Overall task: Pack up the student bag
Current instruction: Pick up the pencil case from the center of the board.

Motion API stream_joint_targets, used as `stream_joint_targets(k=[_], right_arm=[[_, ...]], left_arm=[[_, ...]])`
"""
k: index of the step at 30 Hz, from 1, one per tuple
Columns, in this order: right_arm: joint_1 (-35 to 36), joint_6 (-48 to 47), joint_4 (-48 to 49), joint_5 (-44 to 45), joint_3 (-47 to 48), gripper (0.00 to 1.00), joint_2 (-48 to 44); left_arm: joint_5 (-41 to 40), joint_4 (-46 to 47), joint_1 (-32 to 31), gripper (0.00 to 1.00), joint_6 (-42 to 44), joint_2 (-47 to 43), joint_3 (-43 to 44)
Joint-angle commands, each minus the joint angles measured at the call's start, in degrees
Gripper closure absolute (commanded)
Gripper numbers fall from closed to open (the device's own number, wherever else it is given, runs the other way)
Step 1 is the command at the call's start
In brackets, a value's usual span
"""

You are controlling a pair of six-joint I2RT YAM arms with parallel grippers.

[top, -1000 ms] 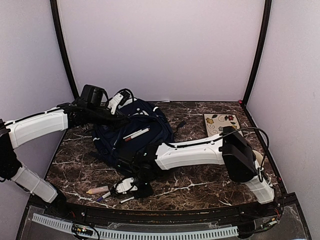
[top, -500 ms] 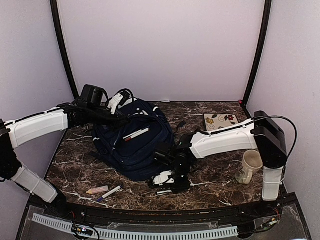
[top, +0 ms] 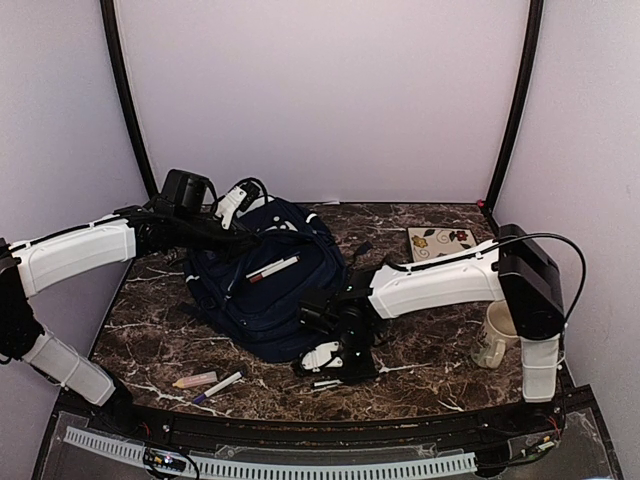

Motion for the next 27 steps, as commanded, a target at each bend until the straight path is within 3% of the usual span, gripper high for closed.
stream_joint_targets(k=[1,9,16,23,27], right_arm=[[0.4,0.9,-1.6,2.3,-0.1,0.87,2.6],[0.3,-1.0,-4.4,0.7,5.1,0.93,-1.7],[-0.6,-6.8,-9.6,-0.6,19.3,0.94,-4.9],[-0.6,-15.2,-4.6,10.5,28.0,0.95,-4.2],[-0.6,-20.5,3.1,16.4,29.8,0.95,-2.7]], left_arm=[[-0.5,1.8,0.6,1.0,0.6,-1.6,2.0],[-0.3,1.8,0.6,1.0,0.5,-1.1,2.1],[0.1,1.8,0.6,1.0,0.4,-0.8,2.1],[0.1,1.8,0.6,1.0,0.4,-1.0,2.1],[0.4,1.7,0.6,1.0,0.3,-1.0,2.2]])
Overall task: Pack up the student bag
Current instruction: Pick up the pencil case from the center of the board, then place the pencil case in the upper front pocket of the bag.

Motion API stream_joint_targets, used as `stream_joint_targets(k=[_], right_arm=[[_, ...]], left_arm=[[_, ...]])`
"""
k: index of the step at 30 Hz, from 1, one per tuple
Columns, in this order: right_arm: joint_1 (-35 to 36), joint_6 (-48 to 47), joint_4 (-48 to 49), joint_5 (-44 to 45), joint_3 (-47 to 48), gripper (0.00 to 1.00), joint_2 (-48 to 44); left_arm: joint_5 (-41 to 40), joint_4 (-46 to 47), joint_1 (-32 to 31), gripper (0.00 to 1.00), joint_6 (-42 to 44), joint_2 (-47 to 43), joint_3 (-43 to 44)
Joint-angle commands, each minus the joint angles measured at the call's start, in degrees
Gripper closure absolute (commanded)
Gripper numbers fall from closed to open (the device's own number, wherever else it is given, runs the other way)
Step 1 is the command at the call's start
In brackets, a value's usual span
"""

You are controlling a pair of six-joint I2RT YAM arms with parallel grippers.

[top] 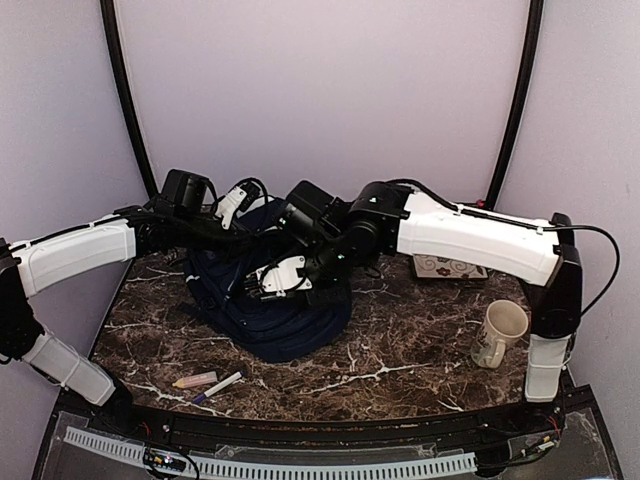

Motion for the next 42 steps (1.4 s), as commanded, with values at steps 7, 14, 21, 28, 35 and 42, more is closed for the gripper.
stream_joint_targets(k=[7,14,21,28,35,42], right_arm=[[-1.0,-13.5,21.7,12.7,-0.8,0.98,6.7],[-2.0,-18.2,52.6,26.6,-15.0,0.67,7.1],[-3.3,-7.3,40.4,16.9,-16.1,0.63,1.1],[-10.5,5.2,28.3,0.2,-12.8,0.63,-4.7],[-18.9,9.5,31.6,-11.7,-12.3,0.35,-5.6],[-20.3,11.0,34.0,-23.1,-8.8,0.31,-0.4]], left_arm=[[0.4,1.7,0.6,1.0,0.2,-1.4,2.2],[0.6,1.7,0.6,1.0,0.1,-1.7,2.2],[0.6,1.8,0.6,1.0,0.2,-1.5,2.2],[-0.5,1.3,0.6,1.0,0.7,-0.5,2.3],[2.5,3.9,0.6,1.0,1.7,-0.6,0.7],[3.6,4.3,0.6,1.0,1.6,0.6,0.8]])
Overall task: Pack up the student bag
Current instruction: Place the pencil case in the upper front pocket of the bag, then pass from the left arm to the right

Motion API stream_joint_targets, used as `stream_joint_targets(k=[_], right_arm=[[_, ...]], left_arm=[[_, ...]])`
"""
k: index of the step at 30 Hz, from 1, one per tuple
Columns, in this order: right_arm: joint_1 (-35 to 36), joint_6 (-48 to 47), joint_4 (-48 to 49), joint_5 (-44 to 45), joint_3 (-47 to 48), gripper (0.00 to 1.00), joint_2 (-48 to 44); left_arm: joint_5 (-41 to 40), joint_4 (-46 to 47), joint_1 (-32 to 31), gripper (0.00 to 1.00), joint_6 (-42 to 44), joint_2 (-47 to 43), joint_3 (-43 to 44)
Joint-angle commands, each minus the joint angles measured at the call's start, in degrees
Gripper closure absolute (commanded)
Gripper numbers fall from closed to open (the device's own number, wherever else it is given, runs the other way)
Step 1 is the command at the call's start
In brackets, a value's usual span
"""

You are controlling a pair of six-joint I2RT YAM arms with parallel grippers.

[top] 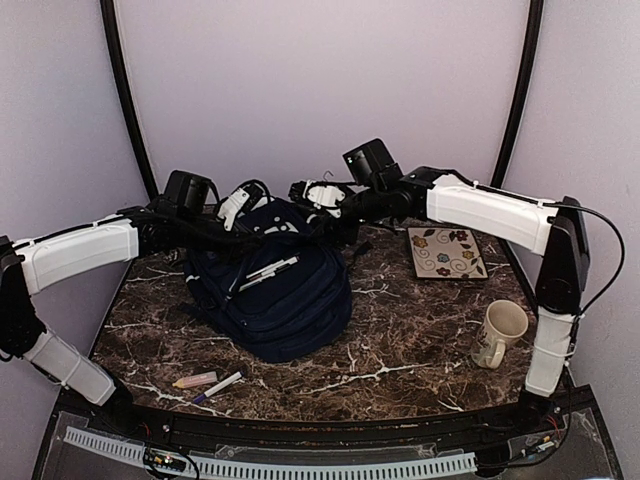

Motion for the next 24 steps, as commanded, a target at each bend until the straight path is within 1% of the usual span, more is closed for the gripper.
stream_joint_targets(k=[1,7,10,11,12,14,15,17,18,20,22,24], right_arm=[[0.4,2.7,3.4,-8.9,2.8,0.31,3.7],[0.1,3.2,4.4,-11.3,7.8,0.31,8.8],[0.0,4.3,3.9,-13.3,10.1,0.34,11.1],[0.0,4.5,3.8,-13.9,10.5,0.38,11.7],[-0.1,4.5,3.7,-14.6,10.9,0.44,12.2],[-0.7,4.8,3.4,-16.7,11.5,0.66,13.0],[-1.3,5.1,3.2,-17.9,11.9,0.77,13.4],[-2.6,6.5,3.0,-19.7,12.4,0.92,13.9],[-3.3,7.1,3.2,-20.2,12.4,0.96,14.0],[-5.2,8.3,3.6,-20.8,11.7,1.0,13.6],[-6.8,9.6,4.7,-20.9,10.2,1.0,12.6],[-8.3,10.4,5.4,-21.4,8.1,1.0,11.0]], left_arm=[[2.0,3.8,0.6,1.0,0.5,-0.2,0.9],[1.8,4.2,0.6,1.0,0.5,-0.7,0.3],[1.9,4.8,0.6,1.0,-0.2,-0.9,0.2],[2.1,5.2,0.6,1.0,-0.5,-1.1,0.1],[2.4,6.0,0.6,1.0,-0.7,-1.5,-0.3],[2.3,7.4,0.6,1.0,-0.8,-2.1,-1.3],[2.0,7.6,0.6,0.97,-0.8,-2.2,-1.6],[1.2,7.7,0.6,0.9,-0.8,-2.3,-1.8],[1.0,7.6,0.6,0.83,-0.9,-2.4,-1.7],[-1.3,6.8,0.6,0.68,-2.2,-2.6,-1.0],[-3.5,5.3,0.6,0.64,-4.5,-3.0,0.0],[-6.7,4.0,0.7,0.62,-7.0,-4.2,0.0]])
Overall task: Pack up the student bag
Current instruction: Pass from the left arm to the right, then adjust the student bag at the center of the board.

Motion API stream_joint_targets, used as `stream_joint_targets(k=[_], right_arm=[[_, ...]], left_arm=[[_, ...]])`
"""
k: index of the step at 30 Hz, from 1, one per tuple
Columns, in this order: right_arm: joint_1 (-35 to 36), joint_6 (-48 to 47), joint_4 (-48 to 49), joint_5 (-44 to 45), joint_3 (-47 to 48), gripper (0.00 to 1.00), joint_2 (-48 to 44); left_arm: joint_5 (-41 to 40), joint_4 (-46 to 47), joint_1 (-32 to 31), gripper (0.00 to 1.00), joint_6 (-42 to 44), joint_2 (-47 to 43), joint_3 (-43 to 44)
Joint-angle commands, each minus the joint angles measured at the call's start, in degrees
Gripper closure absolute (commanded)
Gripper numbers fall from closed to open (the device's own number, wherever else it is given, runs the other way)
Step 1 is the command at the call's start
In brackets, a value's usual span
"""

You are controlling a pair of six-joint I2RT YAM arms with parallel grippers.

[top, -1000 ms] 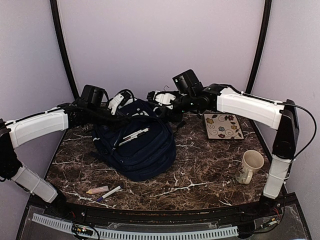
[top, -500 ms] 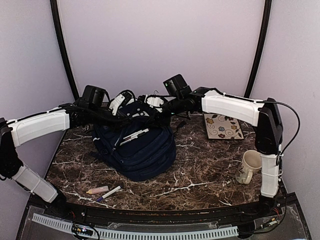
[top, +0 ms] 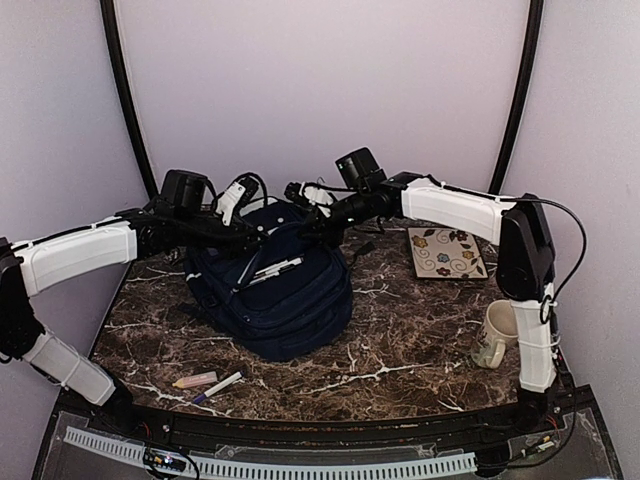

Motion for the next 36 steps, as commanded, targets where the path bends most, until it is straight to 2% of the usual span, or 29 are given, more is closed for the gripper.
stream_joint_targets(k=[1,2,4,5,7,8,10,13,18,23,27,32,36], right_arm=[[-4.5,4.0,4.1,-1.8,-3.3,1.0,-3.8],[-4.9,4.1,4.4,-1.7,-4.7,1.0,-4.9],[-5.0,3.9,4.4,-1.6,-8.4,1.0,-7.5],[-5.0,3.8,4.6,-1.7,-10.2,1.0,-8.8],[-5.0,4.3,6.0,-1.8,-14.9,1.0,-12.1],[-5.0,4.8,6.8,-1.9,-17.2,1.0,-13.6],[-5.0,5.1,8.2,-2.2,-21.5,1.0,-16.6],[-5.0,5.2,8.4,-2.5,-25.2,1.0,-20.1],[-5.0,7.8,7.9,-5.6,-27.0,1.0,-21.4],[-4.9,8.2,1.9,-6.5,-22.5,1.0,-18.2],[-5.0,9.3,2.9,-5.3,-23.4,1.0,-18.1],[-4.9,8.6,2.3,-3.7,-23.0,1.0,-18.5],[-4.9,7.5,1.0,-4.0,-22.4,0.99,-17.9]], left_arm=[[-7.3,-1.1,0.4,0.62,-6.4,-4.8,0.4],[-11.0,-1.8,0.4,0.61,-8.6,-6.4,-0.7],[-17.9,-4.3,0.5,0.66,-13.8,-8.6,-3.2],[-20.6,-5.9,0.6,0.72,-16.4,-9.5,-4.6],[-26.1,-9.9,0.6,0.92,-21.5,-10.8,-6.8],[-28.8,-12.4,0.6,1.0,-24.1,-11.2,-7.5],[-32.2,-16.4,0.9,1.0,-28.0,-11.1,-9.4],[-32.8,-18.7,1.1,1.0,-30.7,-8.6,-10.9],[-31.7,-10.4,1.1,1.0,-31.5,-1.8,-11.9],[-27.4,-2.3,1.2,1.0,-29.1,12.0,-4.9],[-25.4,1.9,1.3,1.0,-27.1,20.5,1.9],[-23.4,7.2,1.3,1.0,-23.7,23.8,6.1],[-21.7,4.2,1.3,1.0,-20.7,22.3,7.7]])
